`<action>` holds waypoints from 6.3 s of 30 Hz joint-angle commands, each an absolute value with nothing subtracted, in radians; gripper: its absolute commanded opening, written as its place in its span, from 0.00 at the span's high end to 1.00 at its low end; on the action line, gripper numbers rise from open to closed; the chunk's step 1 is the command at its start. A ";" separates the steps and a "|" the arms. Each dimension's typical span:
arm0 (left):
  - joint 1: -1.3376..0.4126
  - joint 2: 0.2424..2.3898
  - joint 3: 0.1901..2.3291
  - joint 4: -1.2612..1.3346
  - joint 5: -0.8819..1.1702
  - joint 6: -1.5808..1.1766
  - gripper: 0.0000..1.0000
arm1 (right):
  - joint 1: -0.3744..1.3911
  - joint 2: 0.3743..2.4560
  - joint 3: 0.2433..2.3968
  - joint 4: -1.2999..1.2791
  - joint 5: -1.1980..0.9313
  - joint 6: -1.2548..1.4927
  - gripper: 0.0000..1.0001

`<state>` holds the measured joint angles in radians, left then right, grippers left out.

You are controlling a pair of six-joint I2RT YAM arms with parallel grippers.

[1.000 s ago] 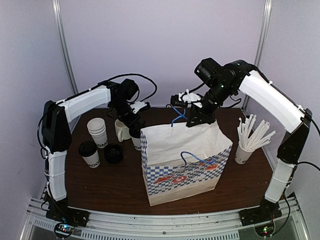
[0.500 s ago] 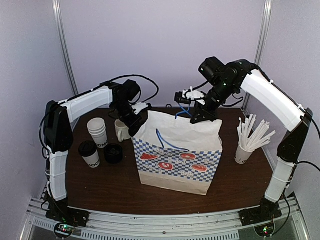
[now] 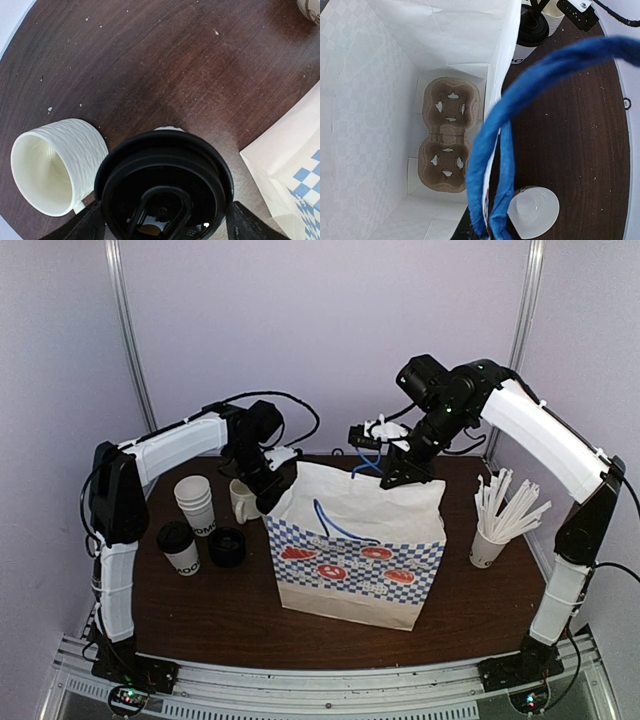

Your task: Pack the takeout coffee

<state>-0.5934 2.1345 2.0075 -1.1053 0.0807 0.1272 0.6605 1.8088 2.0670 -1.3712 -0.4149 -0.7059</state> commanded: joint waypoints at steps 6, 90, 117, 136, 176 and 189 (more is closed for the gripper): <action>-0.611 2.156 2.049 -1.148 0.023 0.143 0.22 | 0.656 1.805 2.068 -1.365 -0.423 -0.695 0.88; -1.296 2.042 1.896 -1.082 0.135 0.191 0.21 | 0.459 1.344 1.662 -1.261 -0.489 -0.603 0.29; -1.115 1.353 1.804 -0.940 -0.001 0.172 0.03 | 0.936 1.445 1.717 -1.446 -0.483 -0.779 0.42; -0.763 1.293 1.579 -0.790 -0.203 -0.195 0.03 | 1.172 1.657 1.500 -1.125 -0.238 -0.657 0.16; -0.752 1.304 1.523 -0.789 -0.167 -0.198 0.03 | 1.250 1.703 1.425 -1.059 -0.194 -0.677 0.19; -0.752 1.310 1.523 -0.788 -0.158 -0.200 0.02 | 1.261 1.702 1.423 -1.043 -0.136 -0.673 0.23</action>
